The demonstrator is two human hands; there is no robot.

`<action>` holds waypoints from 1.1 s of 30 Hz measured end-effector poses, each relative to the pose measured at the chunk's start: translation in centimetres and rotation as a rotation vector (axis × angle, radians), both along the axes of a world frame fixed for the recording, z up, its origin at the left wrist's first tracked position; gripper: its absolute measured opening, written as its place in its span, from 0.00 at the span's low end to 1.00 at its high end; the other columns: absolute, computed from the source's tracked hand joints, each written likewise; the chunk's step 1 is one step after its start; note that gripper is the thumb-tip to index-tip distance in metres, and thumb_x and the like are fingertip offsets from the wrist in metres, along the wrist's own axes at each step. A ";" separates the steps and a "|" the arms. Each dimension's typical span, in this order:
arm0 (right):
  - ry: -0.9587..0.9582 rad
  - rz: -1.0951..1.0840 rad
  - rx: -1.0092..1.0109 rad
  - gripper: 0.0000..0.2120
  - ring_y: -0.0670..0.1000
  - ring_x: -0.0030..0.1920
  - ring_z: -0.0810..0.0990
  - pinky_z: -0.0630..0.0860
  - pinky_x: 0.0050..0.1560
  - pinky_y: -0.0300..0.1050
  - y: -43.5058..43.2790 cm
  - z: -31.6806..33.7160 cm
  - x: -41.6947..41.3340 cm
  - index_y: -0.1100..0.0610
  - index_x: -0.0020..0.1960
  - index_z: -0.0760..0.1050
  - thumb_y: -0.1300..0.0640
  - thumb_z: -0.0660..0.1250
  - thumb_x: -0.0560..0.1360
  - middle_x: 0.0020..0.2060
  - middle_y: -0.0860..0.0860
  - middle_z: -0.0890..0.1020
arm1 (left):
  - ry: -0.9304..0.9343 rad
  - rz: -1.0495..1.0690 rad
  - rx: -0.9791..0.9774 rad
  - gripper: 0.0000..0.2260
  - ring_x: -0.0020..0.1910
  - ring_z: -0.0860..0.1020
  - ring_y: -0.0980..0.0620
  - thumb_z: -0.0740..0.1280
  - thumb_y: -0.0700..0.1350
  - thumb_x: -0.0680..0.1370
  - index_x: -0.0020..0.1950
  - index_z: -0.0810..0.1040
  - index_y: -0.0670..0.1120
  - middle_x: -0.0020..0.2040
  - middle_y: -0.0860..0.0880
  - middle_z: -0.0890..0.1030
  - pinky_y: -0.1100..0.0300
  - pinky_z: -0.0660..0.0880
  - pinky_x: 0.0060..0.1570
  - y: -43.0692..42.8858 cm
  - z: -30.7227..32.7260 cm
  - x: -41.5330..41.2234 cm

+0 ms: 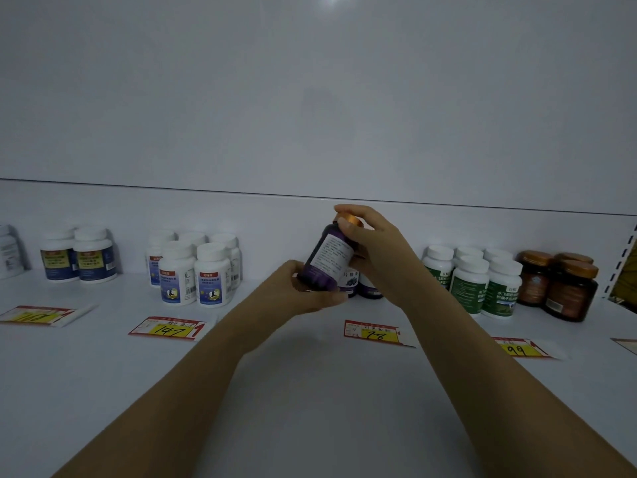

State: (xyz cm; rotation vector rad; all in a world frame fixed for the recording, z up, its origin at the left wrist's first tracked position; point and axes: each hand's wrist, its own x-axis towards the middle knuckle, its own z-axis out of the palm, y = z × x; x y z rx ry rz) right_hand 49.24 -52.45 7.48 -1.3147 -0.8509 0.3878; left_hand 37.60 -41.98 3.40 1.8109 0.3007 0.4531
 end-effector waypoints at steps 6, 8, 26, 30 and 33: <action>-0.002 0.074 -0.012 0.13 0.51 0.54 0.78 0.78 0.53 0.47 0.2 0.2 -0.3 0.53 0.63 0.73 0.53 0.60 0.80 0.53 0.53 0.77 | -0.097 0.083 0.092 0.20 0.40 0.80 0.63 0.77 0.42 0.67 0.52 0.72 0.52 0.46 0.56 0.80 0.76 0.74 0.35 -0.2 -0.1 -0.3; -0.111 -0.022 -0.108 0.17 0.51 0.56 0.78 0.80 0.54 0.48 0.5 0.1 -0.5 0.49 0.64 0.72 0.46 0.62 0.78 0.55 0.52 0.78 | -0.124 0.180 0.181 0.23 0.39 0.77 0.63 0.78 0.42 0.66 0.54 0.69 0.49 0.44 0.58 0.77 0.78 0.71 0.33 -0.3 -0.2 -0.2; -0.022 -0.004 -0.041 0.23 0.54 0.55 0.81 0.80 0.54 0.51 0.7 0.0 -0.9 0.51 0.69 0.66 0.52 0.67 0.76 0.58 0.55 0.78 | -0.168 0.199 0.108 0.25 0.41 0.76 0.61 0.77 0.37 0.66 0.55 0.67 0.46 0.45 0.56 0.76 0.73 0.74 0.35 -0.4 0.1 0.0; 0.107 0.041 0.072 0.17 0.57 0.53 0.82 0.80 0.55 0.55 0.3 0.1 -0.3 0.57 0.65 0.71 0.57 0.65 0.77 0.56 0.59 0.80 | -0.137 -0.039 -0.174 0.22 0.48 0.82 0.50 0.75 0.35 0.67 0.59 0.73 0.43 0.52 0.44 0.82 0.62 0.80 0.47 -0.3 0.5 -0.4; 0.127 0.139 0.105 0.16 0.57 0.51 0.81 0.80 0.52 0.51 -0.1 0.2 0.0 0.60 0.66 0.70 0.61 0.61 0.79 0.55 0.59 0.79 | -0.151 -0.142 -0.225 0.15 0.47 0.83 0.49 0.72 0.37 0.69 0.54 0.76 0.46 0.48 0.45 0.84 0.61 0.80 0.47 -0.5 0.6 -0.7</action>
